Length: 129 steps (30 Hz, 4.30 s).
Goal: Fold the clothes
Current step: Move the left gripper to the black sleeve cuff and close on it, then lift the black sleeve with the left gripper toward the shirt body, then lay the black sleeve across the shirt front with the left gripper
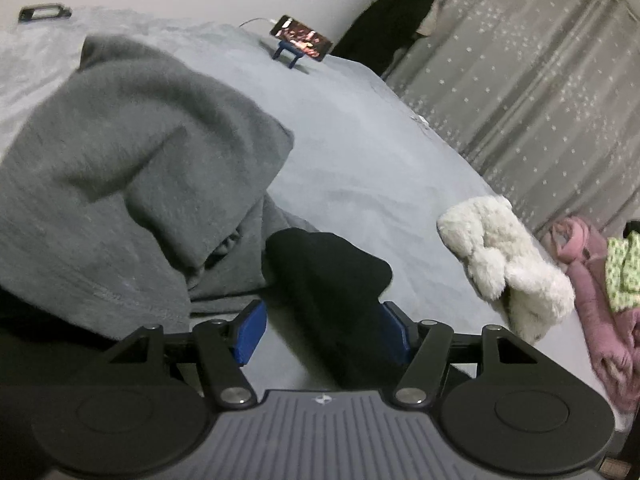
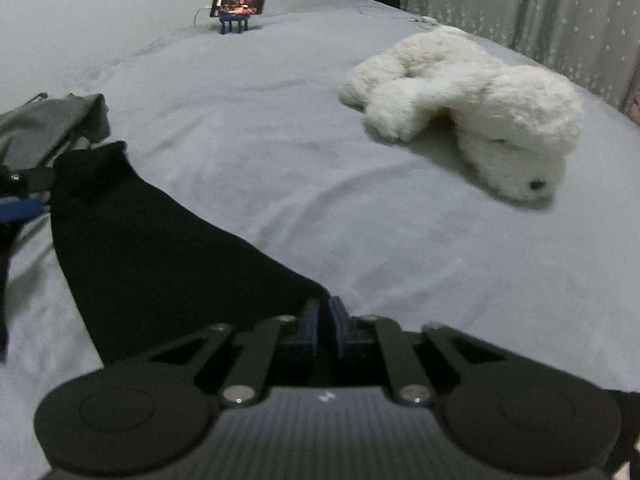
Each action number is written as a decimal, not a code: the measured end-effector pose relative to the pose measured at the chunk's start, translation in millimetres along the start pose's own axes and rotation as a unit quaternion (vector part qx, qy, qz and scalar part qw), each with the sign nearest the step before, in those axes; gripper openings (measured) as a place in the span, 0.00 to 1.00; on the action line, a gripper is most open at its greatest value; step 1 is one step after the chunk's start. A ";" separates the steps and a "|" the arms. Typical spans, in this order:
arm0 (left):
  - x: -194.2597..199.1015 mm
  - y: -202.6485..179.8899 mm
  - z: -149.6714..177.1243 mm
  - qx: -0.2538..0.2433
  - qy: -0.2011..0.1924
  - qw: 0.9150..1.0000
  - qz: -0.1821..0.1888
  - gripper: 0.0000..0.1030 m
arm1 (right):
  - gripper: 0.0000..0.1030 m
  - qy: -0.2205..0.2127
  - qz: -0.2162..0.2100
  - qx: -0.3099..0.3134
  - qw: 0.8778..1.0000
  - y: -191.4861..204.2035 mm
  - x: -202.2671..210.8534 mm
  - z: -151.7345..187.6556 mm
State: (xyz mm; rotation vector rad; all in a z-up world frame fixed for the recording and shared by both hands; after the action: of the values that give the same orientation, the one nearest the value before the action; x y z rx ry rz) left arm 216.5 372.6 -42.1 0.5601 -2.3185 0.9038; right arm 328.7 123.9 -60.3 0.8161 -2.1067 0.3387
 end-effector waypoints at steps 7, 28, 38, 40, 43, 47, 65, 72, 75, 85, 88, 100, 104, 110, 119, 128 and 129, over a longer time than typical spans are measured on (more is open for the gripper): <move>-7.7 4.5 -8.0 0.025 -0.003 1.000 0.005 0.29 | 0.05 -0.035 0.049 -0.009 0.998 6.9 -6.0 -12.7; -4.4 14.5 -16.9 0.088 0.017 0.996 0.014 0.04 | 0.04 -0.070 -0.030 0.150 0.986 159.5 -1.0 -11.5; 2.4 12.3 -22.1 0.075 0.023 0.997 -0.005 0.04 | 0.23 -0.095 -0.077 0.086 0.989 150.8 28.5 -12.7; 3.1 11.4 -22.8 0.062 0.021 0.998 -0.019 0.04 | 0.35 -0.097 -0.071 0.111 0.987 158.2 28.6 -6.3; 9.4 9.5 -27.1 0.053 0.005 0.998 -0.022 0.04 | 0.42 -0.104 -0.065 0.146 0.982 171.4 28.6 -2.3; 11.0 10.1 -29.5 0.048 -0.007 0.999 -0.021 0.04 | 0.09 -0.087 -0.027 0.164 0.982 178.3 11.1 -6.4; -6.8 -8.9 -7.2 0.007 0.026 1.000 0.015 0.00 | 0.09 -0.103 -0.059 0.058 0.991 163.1 19.1 -5.7; 21.2 -22.1 -25.2 0.029 -0.038 0.996 0.077 0.00 | 0.17 -0.098 -0.081 0.016 0.992 155.6 20.2 -4.7; 39.1 -32.8 -31.8 0.029 -0.073 0.990 0.113 0.00 | 0.25 -0.106 -0.094 -0.021 0.990 142.9 32.5 -5.6; 84.2 -76.9 -28.5 0.014 -0.105 0.972 0.207 0.00 | 0.34 -0.132 -0.113 -0.221 0.960 50.6 108.2 51.9; 88.8 -82.9 -28.7 -0.001 -0.103 0.975 0.195 0.00 | 0.36 -0.136 -0.087 -0.247 0.955 23.9 126.6 78.0; 22.8 -8.3 -24.9 0.091 0.028 0.994 0.046 0.13 | 0.43 -0.142 -0.081 -0.197 0.967 50.7 127.7 78.0; 10.0 -10.9 -6.5 0.058 0.050 0.997 0.013 0.46 | 0.43 -0.128 -0.091 -0.201 0.967 62.9 110.1 82.8; 2.8 7.2 -3.3 0.085 0.047 0.995 -0.029 0.46 | 0.43 -0.122 -0.103 -0.203 0.966 70.8 102.8 83.4; 3.0 8.0 -5.2 0.050 0.002 0.996 -0.067 0.46 | 0.43 -0.122 -0.108 -0.200 0.966 76.6 102.0 83.3; -4.0 5.7 -2.8 0.059 0.019 0.998 -0.013 0.04 | 0.43 -0.119 -0.107 -0.203 0.966 80.5 102.9 86.4; 0.3 2.6 -4.8 0.068 0.019 0.997 0.001 0.04 | 0.43 -0.121 -0.107 -0.205 0.965 79.6 104.4 86.4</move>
State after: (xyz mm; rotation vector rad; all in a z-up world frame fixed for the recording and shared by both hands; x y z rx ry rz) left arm 216.5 377.7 -40.3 0.5913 -2.2356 1.0708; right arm 177.5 95.7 -28.3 0.8539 -2.1772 -0.3205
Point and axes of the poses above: each gripper's, at about its wrist camera, not at the fingertips, and x roughly against the way its jaws point, y to its left, z to its underside, the point moved 8 cm from there along -x, roughly the way its jaws point, and after that the axes turned 8 degrees about -z, right-handed, at the moved point
